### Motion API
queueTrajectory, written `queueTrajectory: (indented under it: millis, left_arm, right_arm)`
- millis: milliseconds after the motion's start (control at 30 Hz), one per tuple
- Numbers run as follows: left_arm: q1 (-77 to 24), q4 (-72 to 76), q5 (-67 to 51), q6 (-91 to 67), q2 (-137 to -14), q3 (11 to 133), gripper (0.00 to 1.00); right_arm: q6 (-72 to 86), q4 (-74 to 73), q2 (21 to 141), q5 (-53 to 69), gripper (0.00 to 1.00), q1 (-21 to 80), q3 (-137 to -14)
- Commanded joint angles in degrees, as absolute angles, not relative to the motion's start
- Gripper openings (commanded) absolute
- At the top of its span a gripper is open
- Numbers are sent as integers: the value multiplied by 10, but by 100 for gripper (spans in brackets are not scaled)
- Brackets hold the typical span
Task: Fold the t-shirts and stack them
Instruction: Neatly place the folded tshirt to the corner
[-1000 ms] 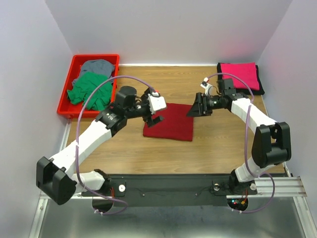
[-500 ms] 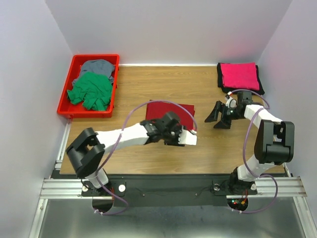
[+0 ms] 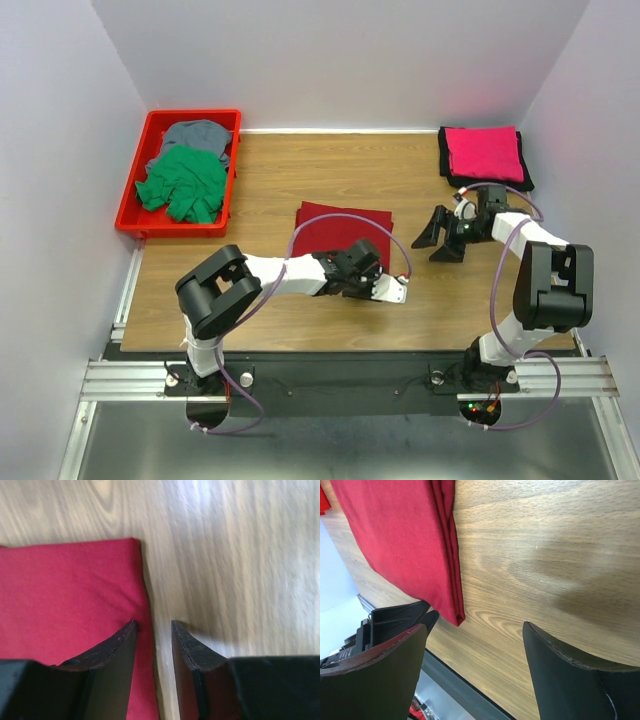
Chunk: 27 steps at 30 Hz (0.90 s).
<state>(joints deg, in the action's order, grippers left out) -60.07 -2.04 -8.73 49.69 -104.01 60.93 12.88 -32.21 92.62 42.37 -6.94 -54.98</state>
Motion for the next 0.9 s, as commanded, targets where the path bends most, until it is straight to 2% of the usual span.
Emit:
queueTrajectory:
  millis: [0,367,500,867]
  left_arm:
    - [-605,25,-67,506,-1056,629,44]
    - [-605,40,-53,511,-1050,641,41]
    - [-606,16,-74,512,-1025,655,48]
    - [-605,3,-71,537,-1047,683,50]
  right_arm:
    - [143,-305,913,442,84,-67,-529]
    - [157,-290,936,472,84,-67,-537]
    - [161,-286,933,473,85,-67,-531]
    - [158,-286,930,477,86,-68,-533]
